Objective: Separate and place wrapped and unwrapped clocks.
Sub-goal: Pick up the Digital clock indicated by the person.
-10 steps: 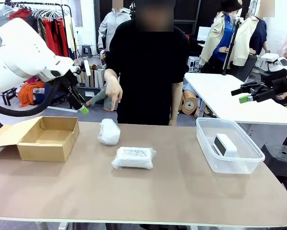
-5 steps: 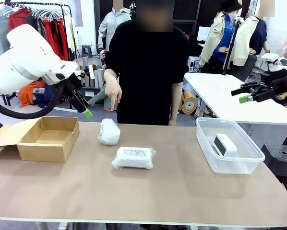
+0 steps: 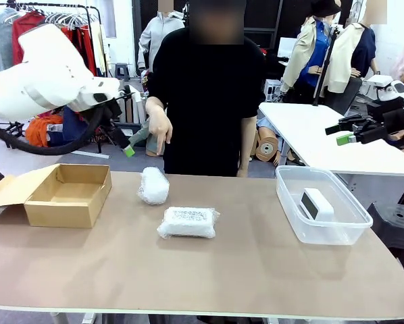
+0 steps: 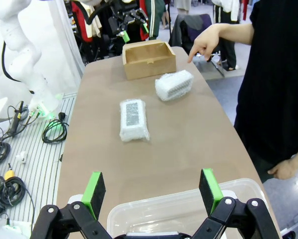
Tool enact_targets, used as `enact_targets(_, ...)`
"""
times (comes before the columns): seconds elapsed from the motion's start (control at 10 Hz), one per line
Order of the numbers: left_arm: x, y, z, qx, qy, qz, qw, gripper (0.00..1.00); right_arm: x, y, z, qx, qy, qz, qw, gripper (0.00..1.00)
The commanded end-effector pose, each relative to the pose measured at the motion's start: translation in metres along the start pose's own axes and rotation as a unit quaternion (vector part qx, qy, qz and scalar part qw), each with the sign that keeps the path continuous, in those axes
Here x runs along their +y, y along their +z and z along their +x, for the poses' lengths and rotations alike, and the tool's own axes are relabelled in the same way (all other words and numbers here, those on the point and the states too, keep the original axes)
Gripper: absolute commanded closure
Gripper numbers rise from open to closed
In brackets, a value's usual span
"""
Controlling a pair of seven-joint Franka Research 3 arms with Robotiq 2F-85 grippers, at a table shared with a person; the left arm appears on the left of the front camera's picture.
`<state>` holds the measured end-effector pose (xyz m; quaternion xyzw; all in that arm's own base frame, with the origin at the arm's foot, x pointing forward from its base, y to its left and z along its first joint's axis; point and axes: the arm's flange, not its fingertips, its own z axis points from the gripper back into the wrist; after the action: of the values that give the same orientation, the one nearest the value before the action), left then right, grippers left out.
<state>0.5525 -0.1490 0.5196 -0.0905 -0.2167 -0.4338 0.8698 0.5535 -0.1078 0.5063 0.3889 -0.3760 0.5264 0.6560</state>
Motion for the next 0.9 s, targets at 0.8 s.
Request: enact_targets(0.8,0.040,-0.113,0.115,0.113,0.415,0.050,0.901,0.00,0.001,0.000,0.002,0.002,-0.001,0.000,1.000,0.00)
